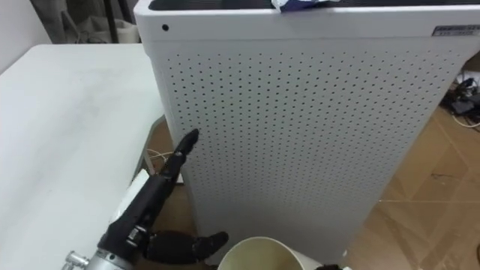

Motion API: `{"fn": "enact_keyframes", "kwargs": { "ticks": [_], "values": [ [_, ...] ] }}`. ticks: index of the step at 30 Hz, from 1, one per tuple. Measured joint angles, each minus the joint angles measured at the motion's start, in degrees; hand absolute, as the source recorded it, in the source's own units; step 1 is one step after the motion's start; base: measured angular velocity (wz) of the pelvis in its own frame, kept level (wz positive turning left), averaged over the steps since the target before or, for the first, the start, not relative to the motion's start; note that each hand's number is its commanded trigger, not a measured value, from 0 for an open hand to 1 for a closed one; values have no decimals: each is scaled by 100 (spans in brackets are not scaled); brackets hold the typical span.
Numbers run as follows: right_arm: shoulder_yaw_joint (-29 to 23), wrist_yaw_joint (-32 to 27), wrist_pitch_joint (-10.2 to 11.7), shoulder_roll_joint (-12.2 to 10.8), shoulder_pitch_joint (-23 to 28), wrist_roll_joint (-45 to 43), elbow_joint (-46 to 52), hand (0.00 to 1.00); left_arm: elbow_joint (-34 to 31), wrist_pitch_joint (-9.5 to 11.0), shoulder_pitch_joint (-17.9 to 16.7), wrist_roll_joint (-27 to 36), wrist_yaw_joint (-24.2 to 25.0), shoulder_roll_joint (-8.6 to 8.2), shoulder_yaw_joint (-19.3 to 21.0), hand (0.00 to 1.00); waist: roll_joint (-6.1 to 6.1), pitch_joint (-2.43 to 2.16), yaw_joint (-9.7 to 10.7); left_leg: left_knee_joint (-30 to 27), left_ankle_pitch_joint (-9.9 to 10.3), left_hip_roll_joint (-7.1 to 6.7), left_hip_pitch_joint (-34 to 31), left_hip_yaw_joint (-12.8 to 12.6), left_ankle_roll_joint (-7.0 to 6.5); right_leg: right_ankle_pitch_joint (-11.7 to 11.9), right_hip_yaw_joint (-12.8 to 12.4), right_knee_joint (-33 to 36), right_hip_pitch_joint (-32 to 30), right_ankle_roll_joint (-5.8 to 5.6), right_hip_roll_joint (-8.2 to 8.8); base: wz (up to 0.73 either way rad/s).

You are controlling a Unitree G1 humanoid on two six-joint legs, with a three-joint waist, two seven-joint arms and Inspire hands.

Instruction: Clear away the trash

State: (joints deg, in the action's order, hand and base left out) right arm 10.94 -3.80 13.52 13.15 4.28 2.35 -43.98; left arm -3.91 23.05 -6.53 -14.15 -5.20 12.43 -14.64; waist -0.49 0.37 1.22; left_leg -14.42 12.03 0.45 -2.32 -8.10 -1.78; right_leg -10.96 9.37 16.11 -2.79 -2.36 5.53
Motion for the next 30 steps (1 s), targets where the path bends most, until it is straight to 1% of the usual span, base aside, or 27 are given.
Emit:
{"fn": "enact_keyframes", "kwargs": {
  "ticks": [1, 3, 5, 7, 8, 9, 10, 11, 13, 15, 17, 19, 22, 27, 29, 30],
  "values": [
    [0, -38, 28, -11, 63, 3, 15, 100, -158, 14, 1, -198, -172, -6, 11, 0, -4, -3, 4, 2, 0, -1, 39, -18, 0, -2, -11, 45, 9, -3, 6, -10],
    [-1, -93, 29, -47, 115, 3, 10, 100, -201, 132, 46, -395, -401, -43, 30, 0, -6, -1, 11, 0, 1, -23, 112, -76, -2, -6, -22, 114, 27, -10, 24, -17],
    [-3, -187, 29, -139, 146, 2, -24, 100, -201, 139, 110, -555, -599, -50, 42, 0, -11, 3, 40, -10, 11, -41, 191, -135, -15, -20, -54, 260, -3, -31, 37, -22],
    [-4, -242, 29, -252, 151, -9, -140, 100, -203, 143, 283, -894, -835, -85, 80, 0, -20, 12, 131, -44, 52, -6, 219, -198, -47, -30, 14, 420, -65, -44, 71, -16],
    [-4, -241, 29, -260, 143, -9, -178, 100, -204, 148, 331, -995, -899, -101, 92, 0, -24, 17, 129, -48, 60, -2, 227, -261, -57, -31, 22, 452, -99, -44, 85, -34],
    [-3, -233, 29, -268, 133, -5, -245, 100, -209, 153, 405, -1161, -1030, -110, 111, 0, -18, 19, 84, -60, 79, -7, 248, -367, -76, -29, 75, 466, -137, -40, 115, -55],
    [-3, -223, 28, -267, 154, -3, -261, 100, -211, 169, 455, -1238, -1120, -108, 125, 0, 18, 40, 68, -94, 121, 4, 270, -473, -88, -14, 210, 466, -139, -15, 152, -57],
    [0, -218, 28, -270, 165, -3, -263, 100, -211, 190, 470, -1269, -1179, -101, 130, 0, 40, 48, 65, -113, 152, 21, 274, -524, -93, -7, 210, 467, -139, -8, 154, -50],
    [3, -122, 21, -271, 201, -5, -298, 100, -226, 252, 493, -1362, -1401, -98, 123, 0, 66, 49, 103, -103, 171, 37, 358, -689, -104, 23, 168, 426, -137, -14, 161, -37],
    [2, -31, 16, -268, 213, -7, -379, 100, -238, 296, 493, -1452, -1525, -91, 120, 0, 72, 53, 138, -86, 171, 64, 410, -768, -104, 70, 152, 351, -131, -12, 132, -23],
    [2, 25, 16, -265, 215, -6, -381, 100, -328, 334, 492, -1480, -1631, -48, 117, 0, 68, 58, 154, -72, 171, 87, 430, -862, -103, 99, 124, 334, -158, -5, 113, -24],
    [3, 118, 15, -265, 219, -15, -380, 100, -496, 360, 495, -1514, -1726, -12, 117, 0, 80, 51, 158, 6, 160, 103, 502, -931, -83, 160, 20, 222, -125, -2, 42, -25],
    [1, 213, 16, -251, 214, -14, -381, 100, -657, 462, 495, -1657, -1909, 6, 113, 0, 83, 49, 154, 103, 147, 119, 560, -1009, -65, 192, 6, 148, -125, 2, 9, -13],
    [-44, 299, 17, -244, 227, -15, -380, 100, -704, 468, 497, -2057, -2161, 94, 135, 0, 111, 36, 167, 176, 173, 179, 596, -1071, -16, 216, 15, 64, -99, 10, -76, -8],
    [-51, 324, 17, -244, 244, -14, -380, 100, -704, 462, 499, -2187, -2232, 97, 140, 0, 115, 36, 183, 164, 180, 208, 601, -1074, -4, 219, 35, 51, -86, 15, -98, -3],
    [-50, 335, 17, -245, 242, -12, -380, 100, -706, 457, 499, -2305, -2306, 87, 140, 0, 124, 35, 154, 137, 186, 235, 603, -1115, 7, 220, 39, 51, -93, 20, -115, -25]
  ]
}}
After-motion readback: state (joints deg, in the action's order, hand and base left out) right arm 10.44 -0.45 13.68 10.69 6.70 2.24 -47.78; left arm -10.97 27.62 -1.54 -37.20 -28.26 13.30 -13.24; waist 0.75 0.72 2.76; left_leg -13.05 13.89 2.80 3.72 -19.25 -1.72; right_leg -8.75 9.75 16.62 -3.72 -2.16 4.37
